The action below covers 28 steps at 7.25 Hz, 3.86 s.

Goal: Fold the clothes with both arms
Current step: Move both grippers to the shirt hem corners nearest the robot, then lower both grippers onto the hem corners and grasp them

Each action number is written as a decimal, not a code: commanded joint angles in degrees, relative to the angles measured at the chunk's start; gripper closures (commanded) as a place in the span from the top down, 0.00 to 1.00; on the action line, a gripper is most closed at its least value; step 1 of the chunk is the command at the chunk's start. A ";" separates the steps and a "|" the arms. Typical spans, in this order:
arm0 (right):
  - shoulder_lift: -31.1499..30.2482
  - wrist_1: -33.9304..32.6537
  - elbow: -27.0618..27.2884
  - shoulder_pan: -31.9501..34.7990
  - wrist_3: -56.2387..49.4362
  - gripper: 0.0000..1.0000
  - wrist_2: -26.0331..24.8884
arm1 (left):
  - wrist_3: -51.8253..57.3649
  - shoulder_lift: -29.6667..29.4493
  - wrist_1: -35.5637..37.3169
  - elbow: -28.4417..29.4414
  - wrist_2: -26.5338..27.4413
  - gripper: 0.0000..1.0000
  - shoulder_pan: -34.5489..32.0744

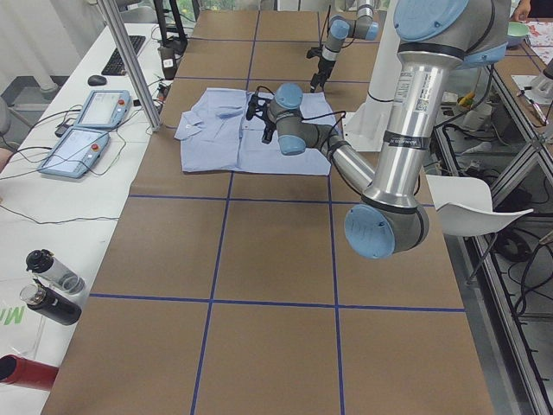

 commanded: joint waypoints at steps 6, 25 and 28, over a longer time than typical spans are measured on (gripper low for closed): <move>0.87 -0.78 -0.79 -1.12 1.68 0.68 -1.28 | -0.16 0.14 0.02 -0.27 -0.04 0.79 -0.23; 0.35 -3.77 3.34 -1.65 1.68 0.00 1.09 | -33.19 9.19 12.32 -3.87 11.38 0.79 25.33; 0.26 -3.77 3.34 -1.65 1.68 0.00 1.09 | -35.75 9.19 12.41 -3.52 11.38 0.69 26.92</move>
